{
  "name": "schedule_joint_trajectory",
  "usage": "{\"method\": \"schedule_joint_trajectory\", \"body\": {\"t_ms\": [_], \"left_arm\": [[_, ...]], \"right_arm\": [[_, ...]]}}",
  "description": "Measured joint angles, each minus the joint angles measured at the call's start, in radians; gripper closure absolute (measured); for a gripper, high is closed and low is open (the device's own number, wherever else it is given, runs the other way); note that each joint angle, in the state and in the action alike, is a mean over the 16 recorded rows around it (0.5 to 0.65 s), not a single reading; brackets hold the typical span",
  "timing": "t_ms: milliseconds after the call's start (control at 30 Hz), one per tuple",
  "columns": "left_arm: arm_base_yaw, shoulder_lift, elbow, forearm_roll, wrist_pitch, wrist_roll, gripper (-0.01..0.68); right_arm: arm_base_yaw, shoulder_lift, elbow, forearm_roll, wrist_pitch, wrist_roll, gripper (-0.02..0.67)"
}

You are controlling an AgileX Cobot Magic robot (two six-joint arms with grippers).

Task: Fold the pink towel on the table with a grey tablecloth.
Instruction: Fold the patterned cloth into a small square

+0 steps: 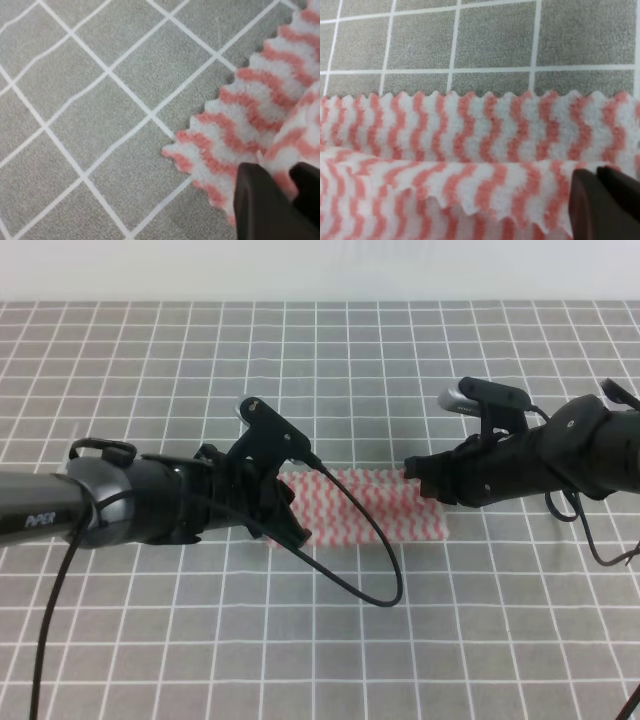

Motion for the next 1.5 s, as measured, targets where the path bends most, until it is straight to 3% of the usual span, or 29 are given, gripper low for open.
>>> {"method": "schedule_joint_trajectory", "body": {"t_ms": [233,500,900,1500], "left_arm": [[0.000,-0.056,0.000,0.000,-0.008,-0.001,0.519],[0.000,-0.140,0.000,0.000,0.021,-0.035,0.512],[0.000,-0.078,-0.001,0.001,0.116,-0.097,0.552],[0.000,0.039,0.000,-0.008,0.123,-0.091,0.605]], "right_arm": [[0.000,0.000,0.000,0.000,0.001,0.000,0.664],[0.000,0.000,0.000,0.000,0.001,0.000,0.664],[0.000,0.000,0.000,0.000,0.006,0.000,0.664],[0.000,-0.002,0.000,0.030,0.007,0.005,0.640]]}}
